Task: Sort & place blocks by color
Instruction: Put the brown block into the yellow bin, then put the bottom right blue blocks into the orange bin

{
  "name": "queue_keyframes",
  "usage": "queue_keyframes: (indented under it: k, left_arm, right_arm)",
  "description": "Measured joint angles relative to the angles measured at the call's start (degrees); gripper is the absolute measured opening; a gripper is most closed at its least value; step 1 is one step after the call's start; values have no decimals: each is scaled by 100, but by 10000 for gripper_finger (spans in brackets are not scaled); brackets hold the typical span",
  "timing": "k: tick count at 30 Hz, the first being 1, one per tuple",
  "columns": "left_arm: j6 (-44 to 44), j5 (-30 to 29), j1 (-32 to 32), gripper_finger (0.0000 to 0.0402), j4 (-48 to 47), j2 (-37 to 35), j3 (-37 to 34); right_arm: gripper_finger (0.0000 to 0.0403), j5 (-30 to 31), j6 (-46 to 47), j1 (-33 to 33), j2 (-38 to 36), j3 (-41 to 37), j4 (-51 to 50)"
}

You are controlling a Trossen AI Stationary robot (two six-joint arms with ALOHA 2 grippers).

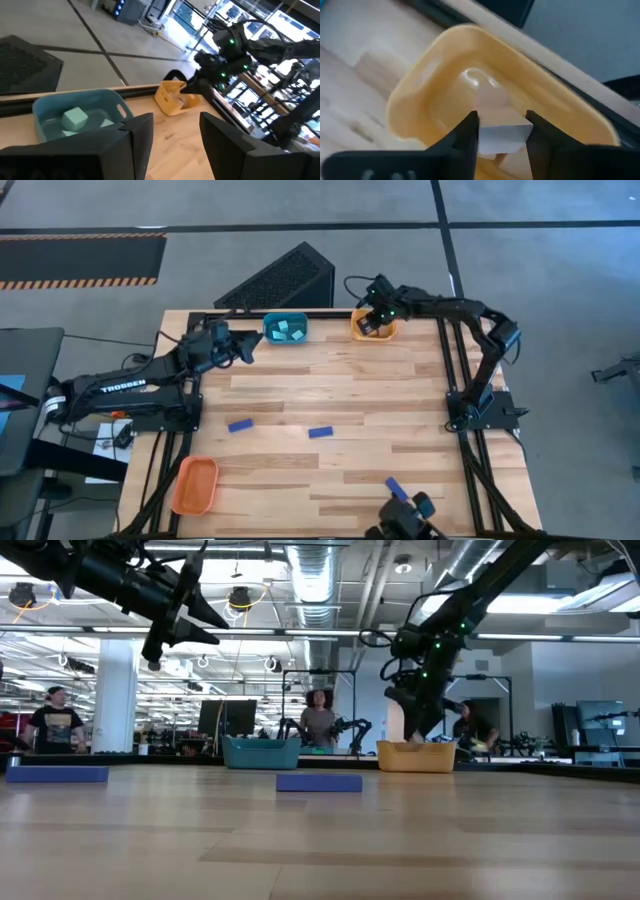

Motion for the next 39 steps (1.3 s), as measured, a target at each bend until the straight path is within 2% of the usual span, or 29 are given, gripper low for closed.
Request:
queue_keyframes:
  k: [5,8,13,17,21,26,30,33,39]
  left_arm:
    - [-32,392,175,151,-151,-211,8]
    - [14,409,262,158,-416,-418,9]
    - [300,432,394,166,-529,-803,9]
    - [461,577,434,167,-450,-1060,9]
    - [432,797,383,167,-388,-1127,9]
    - [426,1070,84,167,-200,-1126,9]
    - [468,899,-107,167,67,-1270,39]
    - [779,844,-118,167,162,-1330,309]
    - [1411,699,-118,167,165,-1065,675]
  right_arm:
    - [244,289,288,-29,-44,-11,-94]
    - [270,330,370,4,-383,-9,-170]
    - [270,459,401,305,-1222,-7,-634]
    - [265,598,526,870,-1907,-5,-1092]
    - [264,1050,874,1537,-2479,-222,-1226]
    - [264,1018,1742,2248,-3210,-1205,-392]
    - [264,544,2289,3005,-3648,-1799,917]
    - [264,500,2330,3696,-3766,-1889,1668]
    - [264,760,2012,4698,-3740,-1889,2315]
